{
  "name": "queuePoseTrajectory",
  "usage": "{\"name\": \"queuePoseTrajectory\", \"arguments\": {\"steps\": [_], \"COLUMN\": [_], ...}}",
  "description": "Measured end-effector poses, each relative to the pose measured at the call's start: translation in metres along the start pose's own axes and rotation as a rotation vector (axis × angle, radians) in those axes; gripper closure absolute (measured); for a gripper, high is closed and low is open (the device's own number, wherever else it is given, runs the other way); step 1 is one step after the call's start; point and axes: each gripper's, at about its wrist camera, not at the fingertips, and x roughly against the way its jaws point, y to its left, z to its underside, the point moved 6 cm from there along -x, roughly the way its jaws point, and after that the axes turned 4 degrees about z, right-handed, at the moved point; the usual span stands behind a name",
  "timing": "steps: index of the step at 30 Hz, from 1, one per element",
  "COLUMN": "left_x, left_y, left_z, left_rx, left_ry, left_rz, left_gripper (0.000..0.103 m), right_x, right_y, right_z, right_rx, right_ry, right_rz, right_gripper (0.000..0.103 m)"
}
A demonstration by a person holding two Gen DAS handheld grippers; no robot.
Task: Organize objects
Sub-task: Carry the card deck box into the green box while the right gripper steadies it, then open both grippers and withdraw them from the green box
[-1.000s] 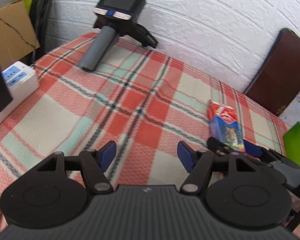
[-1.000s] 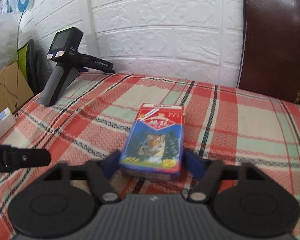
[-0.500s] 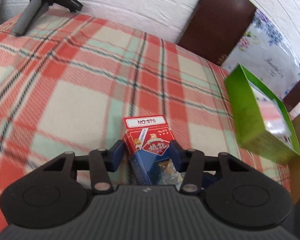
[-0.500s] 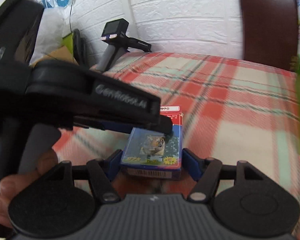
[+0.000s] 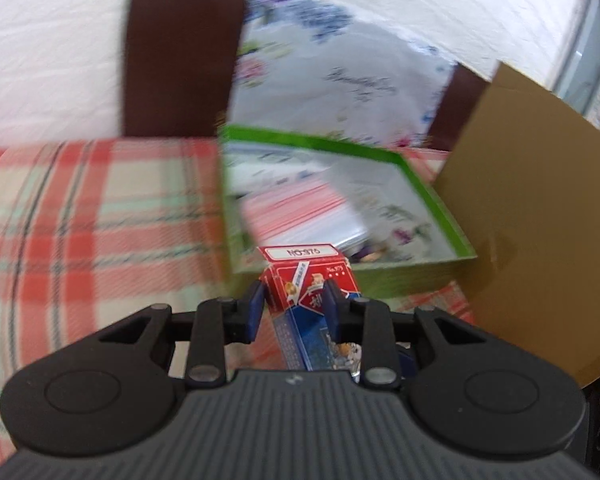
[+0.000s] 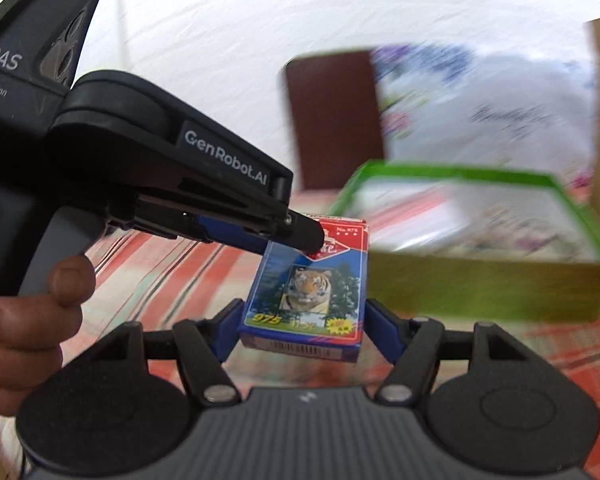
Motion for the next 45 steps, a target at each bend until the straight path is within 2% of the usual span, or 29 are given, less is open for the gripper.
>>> {"name": "queuePoseTrajectory", "arguments": {"steps": [4,11,12,13,14,16,17,20,28,33,37,45], "left_x": [-0.031,-0.1,-0.109,-0.119,-0.132,-0.152,-0.154,-0.145,-0.114,-0.083,-0.061,-0.033], "left_y": [-0.038,-0.071,-0.071,-0.069,-0.067,-0.056,-0.049,-0.04,-0.051,-0.056,-0.052,-0.029], "left_z": [-0.028,-0.068,-0.074,-0.079,-0.085,-0.088,-0.087,-0.081,-0.048,-0.032,-0.017,0.016], "left_rx": [-0.099,-0.188,-0.199,-0.214,-0.231,-0.223,-0.199,-0.187,-0.246,-0.255,-0.237,-0.211], "left_ry": [-0.008,-0.022,-0.034,-0.047,-0.044,0.001,0.024,0.014,0.012,-0.004,-0.005,0.025], "left_rz": [0.05,0.043,0.026,-0.006,-0.056,-0.152,-0.159,-0.145,-0.171,-0.176,-0.184,-0.248], "left_gripper": [0.069,0.069,0.068,0.063,0.058,0.059,0.06,0.059,0.055,0.054,0.053,0.051], "right_x": [0.0,-0.035,-0.044,-0.058,-0.074,-0.101,-0.107,-0.093,-0.041,-0.012,0.003,0.018], "right_y": [-0.043,-0.11,-0.117,-0.125,-0.132,-0.146,-0.151,-0.153,-0.134,-0.117,-0.105,-0.095], "right_z": [-0.024,-0.051,-0.057,-0.063,-0.067,-0.069,-0.068,-0.059,-0.037,-0.027,-0.017,0.008], "right_rx": [-0.025,-0.092,-0.1,-0.097,-0.09,-0.101,-0.113,-0.147,-0.143,-0.126,-0.113,-0.168], "right_ry": [-0.08,-0.135,-0.148,-0.153,-0.142,-0.088,-0.07,-0.104,-0.181,-0.194,-0.158,-0.054], "right_rz": [0.114,0.247,0.265,0.3,0.33,0.356,0.372,0.357,0.383,0.379,0.352,0.305], "right_gripper": [0.038,0.038,0.037,0.036,0.03,0.026,0.026,0.021,0.02,0.02,0.019,0.02]}}
